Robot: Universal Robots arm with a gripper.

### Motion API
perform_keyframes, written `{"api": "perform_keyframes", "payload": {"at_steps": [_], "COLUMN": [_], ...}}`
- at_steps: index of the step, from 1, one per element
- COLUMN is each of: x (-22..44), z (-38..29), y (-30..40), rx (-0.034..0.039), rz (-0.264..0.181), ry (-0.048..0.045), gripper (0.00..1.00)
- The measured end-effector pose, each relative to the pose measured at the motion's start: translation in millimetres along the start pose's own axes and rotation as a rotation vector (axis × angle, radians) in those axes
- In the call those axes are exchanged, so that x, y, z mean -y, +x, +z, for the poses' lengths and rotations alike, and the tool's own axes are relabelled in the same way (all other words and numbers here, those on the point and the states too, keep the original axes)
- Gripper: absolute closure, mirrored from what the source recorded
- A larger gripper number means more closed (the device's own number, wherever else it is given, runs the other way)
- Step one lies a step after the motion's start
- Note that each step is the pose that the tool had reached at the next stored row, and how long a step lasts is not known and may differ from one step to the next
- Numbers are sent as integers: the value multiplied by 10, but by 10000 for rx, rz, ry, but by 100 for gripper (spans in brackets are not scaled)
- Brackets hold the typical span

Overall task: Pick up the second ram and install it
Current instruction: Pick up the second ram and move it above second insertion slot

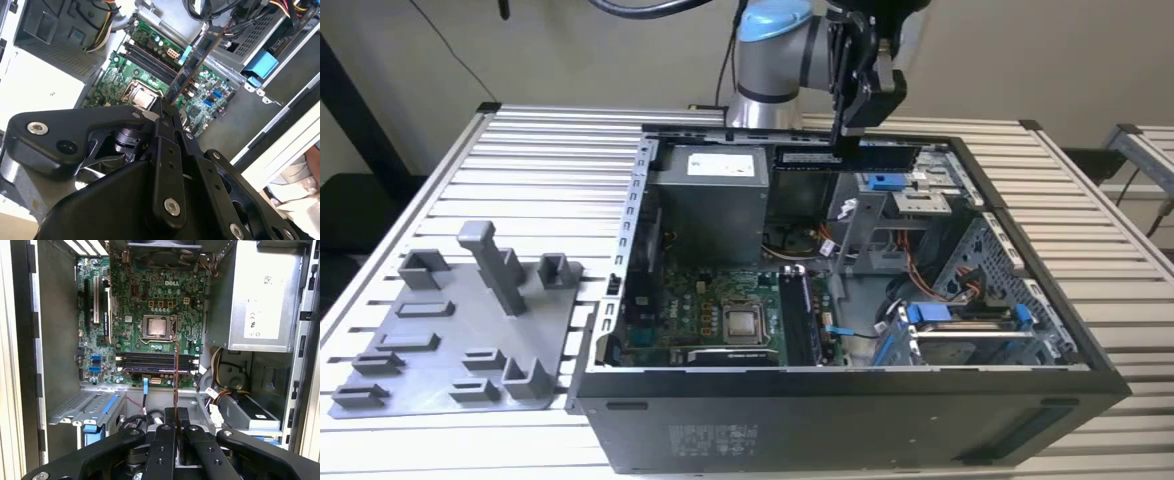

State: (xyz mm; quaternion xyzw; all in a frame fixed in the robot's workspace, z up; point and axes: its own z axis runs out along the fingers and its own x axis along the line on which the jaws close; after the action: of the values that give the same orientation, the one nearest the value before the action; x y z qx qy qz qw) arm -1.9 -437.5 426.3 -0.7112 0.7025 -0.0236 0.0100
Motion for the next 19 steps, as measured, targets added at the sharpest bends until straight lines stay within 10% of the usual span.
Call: {"api": "perform_keyframes", "payload": {"at_steps": [6,12,19], "x": [-1,-2,-9], "z": [4,20,26], "y": [0,0,-1], "rx": [17,305,333], "rz": [-6,12,209], "ry": [-380,-328,-325], "gripper": [87,87,87]}}
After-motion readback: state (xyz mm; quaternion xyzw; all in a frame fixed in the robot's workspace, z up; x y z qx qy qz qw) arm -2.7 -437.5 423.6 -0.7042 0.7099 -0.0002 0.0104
